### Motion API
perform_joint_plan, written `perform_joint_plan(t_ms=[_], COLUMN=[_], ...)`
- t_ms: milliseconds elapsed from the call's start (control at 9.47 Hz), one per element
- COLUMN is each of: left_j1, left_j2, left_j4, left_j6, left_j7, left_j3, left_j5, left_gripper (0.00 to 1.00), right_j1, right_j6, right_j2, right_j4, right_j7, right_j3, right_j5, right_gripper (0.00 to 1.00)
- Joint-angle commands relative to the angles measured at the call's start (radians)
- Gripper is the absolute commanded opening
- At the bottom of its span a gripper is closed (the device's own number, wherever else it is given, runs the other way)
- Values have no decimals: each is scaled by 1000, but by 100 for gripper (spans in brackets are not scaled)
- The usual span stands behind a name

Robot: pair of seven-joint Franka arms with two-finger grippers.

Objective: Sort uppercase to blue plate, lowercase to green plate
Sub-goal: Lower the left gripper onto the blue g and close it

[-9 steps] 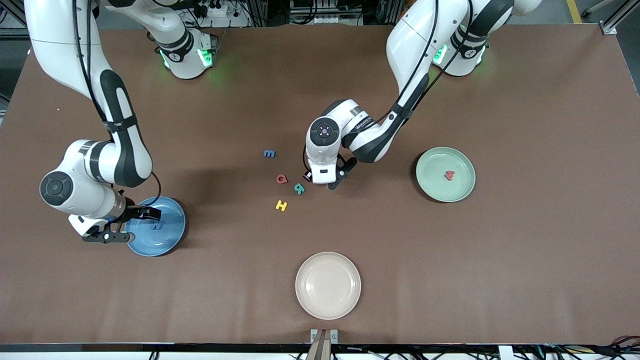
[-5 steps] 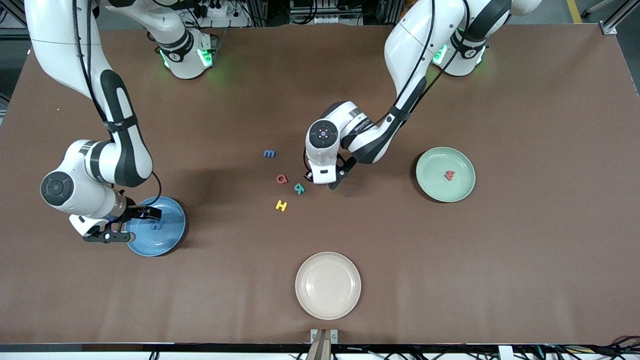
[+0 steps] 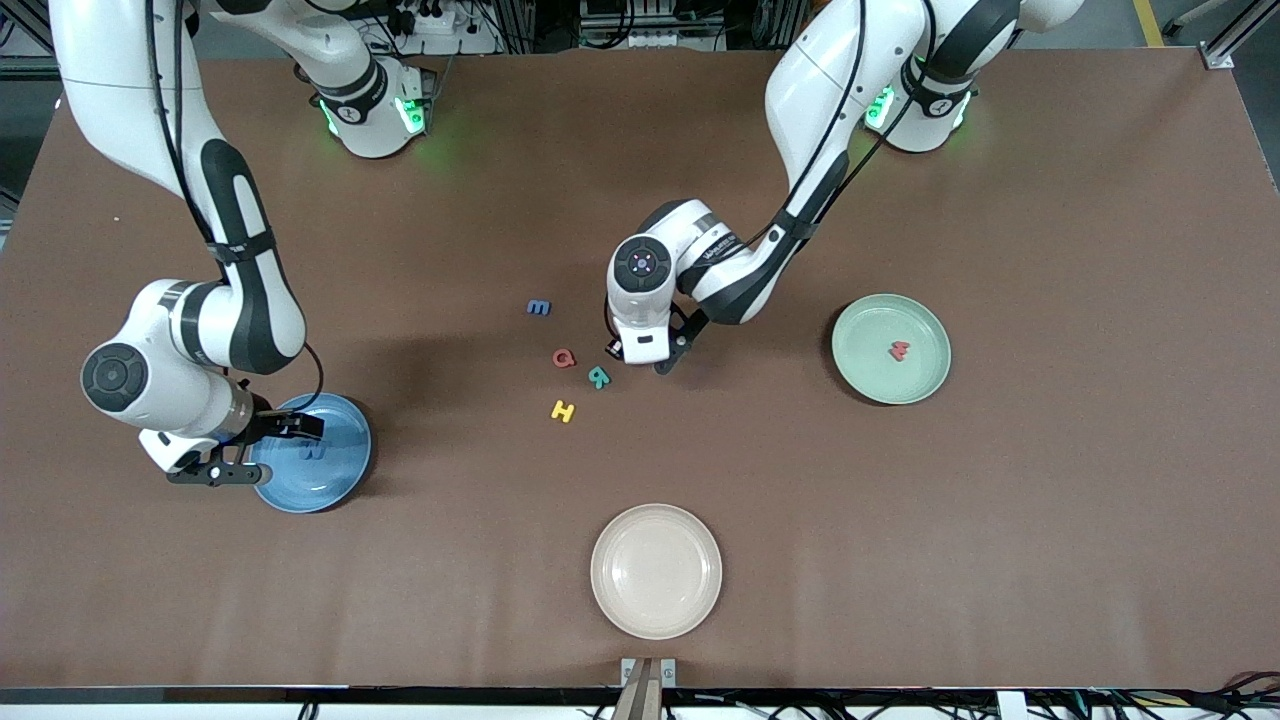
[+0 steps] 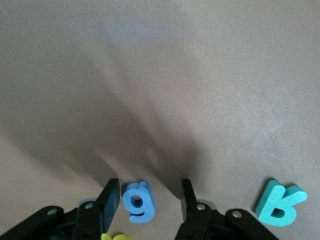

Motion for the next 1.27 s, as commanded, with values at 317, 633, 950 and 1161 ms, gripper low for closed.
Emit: perform_joint_plan(t_ms=[317,633,950,1161], left_j1=[-6,-6,7,45], left_j2=[12,12,3,-19], left_j4=[14,14,21,35], left_j6=[1,1,-1,-7], left_j7=[-32,-32,-19,25], left_j3=[-17,-18,-18,-21], left_j5=[18,18,18,17], left_gripper=[43,19,8,7], right_j1=[-9,-7,-3,9], right_j6=[-10,-10,-10,-10], right_j2=[-14,-14,-14,-14], right_j4=[-2,-2,-1,1], right_j7=[-10,-9,2,16], right_j3=[10,10,10,12], right_j5=[-9,-9,-9,-8], right_gripper=[100,100,100,100])
